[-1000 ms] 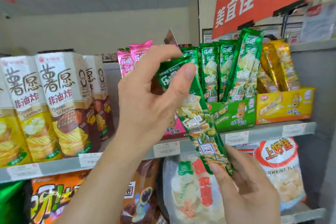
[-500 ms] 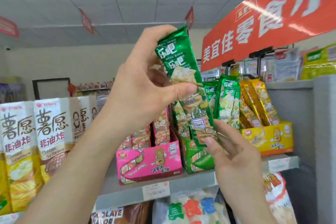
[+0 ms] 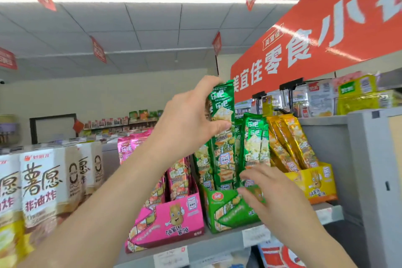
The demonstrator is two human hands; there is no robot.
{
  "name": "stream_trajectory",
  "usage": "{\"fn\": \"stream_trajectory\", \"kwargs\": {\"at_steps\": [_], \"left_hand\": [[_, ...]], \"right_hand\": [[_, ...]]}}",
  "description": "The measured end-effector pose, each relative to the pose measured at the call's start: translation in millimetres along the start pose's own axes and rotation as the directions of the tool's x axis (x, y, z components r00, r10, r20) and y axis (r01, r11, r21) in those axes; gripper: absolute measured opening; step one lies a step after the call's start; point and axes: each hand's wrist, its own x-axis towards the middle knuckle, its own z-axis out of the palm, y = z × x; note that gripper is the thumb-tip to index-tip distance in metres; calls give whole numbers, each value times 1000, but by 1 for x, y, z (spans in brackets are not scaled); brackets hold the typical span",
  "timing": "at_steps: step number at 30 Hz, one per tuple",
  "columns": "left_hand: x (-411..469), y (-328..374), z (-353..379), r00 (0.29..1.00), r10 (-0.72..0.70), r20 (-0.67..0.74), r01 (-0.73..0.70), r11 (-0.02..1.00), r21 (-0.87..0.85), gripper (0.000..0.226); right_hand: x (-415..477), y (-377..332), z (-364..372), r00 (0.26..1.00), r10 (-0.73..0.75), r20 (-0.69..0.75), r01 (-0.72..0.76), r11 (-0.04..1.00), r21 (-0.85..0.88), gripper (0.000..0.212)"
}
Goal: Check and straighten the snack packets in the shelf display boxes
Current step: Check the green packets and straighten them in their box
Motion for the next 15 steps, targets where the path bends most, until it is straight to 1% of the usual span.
{"fn": "stream_trajectory", "kwargs": {"at_steps": [2,4,9,12,15], "left_hand": [[-2,-7,17,998,-23,53,20,998,59,70],[-4,-14,33,992,-54,115,45,996,83,72],[-13,-26,67,952,-161,260,144,986,83,78],[-19,-28,79,946,-189,263,166,980,109,79],[-23,-27,81,942,-202,267,183,979,94,79]], "right_hand": [[-1,3,2,997,-32,70,36,998,-56,27],[-1,3,4,995,-54,82,60,995,-79,29],[-1,6,12,991,-95,95,100,994,-49,18],[-2,7,14,989,-93,115,94,996,-6,17],[-2,6,13,991,-87,104,86,996,15,13]]}}
